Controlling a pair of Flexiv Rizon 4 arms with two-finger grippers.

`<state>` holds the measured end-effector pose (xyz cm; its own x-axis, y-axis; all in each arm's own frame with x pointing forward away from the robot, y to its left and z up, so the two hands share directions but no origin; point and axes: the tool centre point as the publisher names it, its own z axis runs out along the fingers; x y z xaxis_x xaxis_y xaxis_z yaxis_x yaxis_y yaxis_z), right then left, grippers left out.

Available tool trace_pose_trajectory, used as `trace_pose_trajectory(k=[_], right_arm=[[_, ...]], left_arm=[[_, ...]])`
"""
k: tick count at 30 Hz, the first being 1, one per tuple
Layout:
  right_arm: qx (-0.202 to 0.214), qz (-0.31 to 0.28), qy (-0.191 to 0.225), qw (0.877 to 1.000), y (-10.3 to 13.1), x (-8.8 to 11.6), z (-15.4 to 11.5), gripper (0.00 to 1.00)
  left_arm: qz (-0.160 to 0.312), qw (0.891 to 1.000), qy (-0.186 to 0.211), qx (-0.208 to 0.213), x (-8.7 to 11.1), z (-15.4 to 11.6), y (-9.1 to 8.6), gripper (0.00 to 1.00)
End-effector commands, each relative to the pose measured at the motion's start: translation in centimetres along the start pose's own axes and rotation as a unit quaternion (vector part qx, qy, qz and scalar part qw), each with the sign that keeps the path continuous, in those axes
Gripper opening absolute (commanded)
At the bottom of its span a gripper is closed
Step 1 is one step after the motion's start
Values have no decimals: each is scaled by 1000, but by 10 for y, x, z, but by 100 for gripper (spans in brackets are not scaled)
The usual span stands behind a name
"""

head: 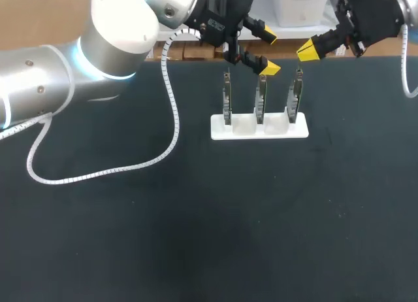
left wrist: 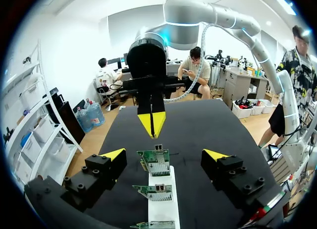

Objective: Pick up the optical module with the left hand, and insert it into the network port with the right hand.

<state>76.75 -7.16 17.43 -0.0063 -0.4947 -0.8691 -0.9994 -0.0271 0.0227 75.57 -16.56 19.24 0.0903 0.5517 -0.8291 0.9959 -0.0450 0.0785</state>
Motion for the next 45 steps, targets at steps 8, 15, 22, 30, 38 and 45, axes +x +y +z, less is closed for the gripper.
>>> trace_pose_trajectory(k=[8, 15, 22, 30, 38, 45], right_arm=[[0, 7, -6, 1000, 2, 5, 3, 0], [0, 12, -9, 1000, 5, 10, 6, 0], [-7, 22, -12, 1000, 6, 16, 11, 0], [-7, 28, -14, 999, 6, 22, 12, 0], [-11, 34, -17, 999, 6, 26, 16, 0], [-12, 37, -21, 999, 7, 28, 19, 0]], left_arm=[[-1, 1000, 4, 3, -1, 1, 3, 100], [-1, 1000, 4, 3, -1, 1, 3, 100], [-1, 1000, 4, 3, -1, 1, 3, 100], [-1, 1000, 4, 3, -1, 1, 3, 100], [-1, 1000, 4, 3, -1, 1, 3, 100], [-1, 1000, 4, 3, -1, 1, 3, 100]])
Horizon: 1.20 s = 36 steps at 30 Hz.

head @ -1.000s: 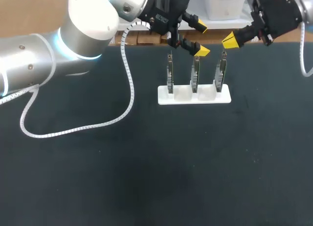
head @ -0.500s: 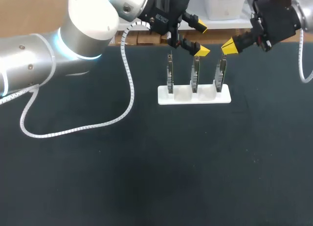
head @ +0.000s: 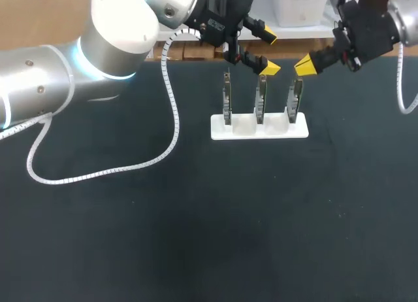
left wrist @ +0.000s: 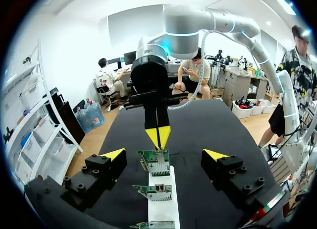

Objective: Pick up the optical module with the left hand, and insert it into the network port with the right hand.

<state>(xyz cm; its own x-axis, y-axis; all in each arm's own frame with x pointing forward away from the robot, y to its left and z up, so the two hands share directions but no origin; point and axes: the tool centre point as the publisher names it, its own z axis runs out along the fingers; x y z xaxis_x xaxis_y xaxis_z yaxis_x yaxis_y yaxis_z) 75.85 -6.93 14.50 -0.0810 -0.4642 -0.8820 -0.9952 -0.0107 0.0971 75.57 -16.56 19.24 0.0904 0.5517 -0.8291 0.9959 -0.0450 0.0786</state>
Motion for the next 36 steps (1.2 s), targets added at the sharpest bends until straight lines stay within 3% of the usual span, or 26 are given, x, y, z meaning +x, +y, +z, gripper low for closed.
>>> trace_pose_trajectory(k=[1, 16, 36], right_arm=[[-1, 1, -3, 1000, -1, 4, 2, 0], [11, -24, -8, 1000, 0, -6, -8, 0], [-1, -18, -4, 1000, -4, -1, -5, 0]], left_arm=[[-1, 1000, 4, 3, -1, 1, 3, 100], [-1, 1000, 4, 3, -1, 1, 3, 100], [-1, 1000, 4, 3, -1, 1, 3, 100]])
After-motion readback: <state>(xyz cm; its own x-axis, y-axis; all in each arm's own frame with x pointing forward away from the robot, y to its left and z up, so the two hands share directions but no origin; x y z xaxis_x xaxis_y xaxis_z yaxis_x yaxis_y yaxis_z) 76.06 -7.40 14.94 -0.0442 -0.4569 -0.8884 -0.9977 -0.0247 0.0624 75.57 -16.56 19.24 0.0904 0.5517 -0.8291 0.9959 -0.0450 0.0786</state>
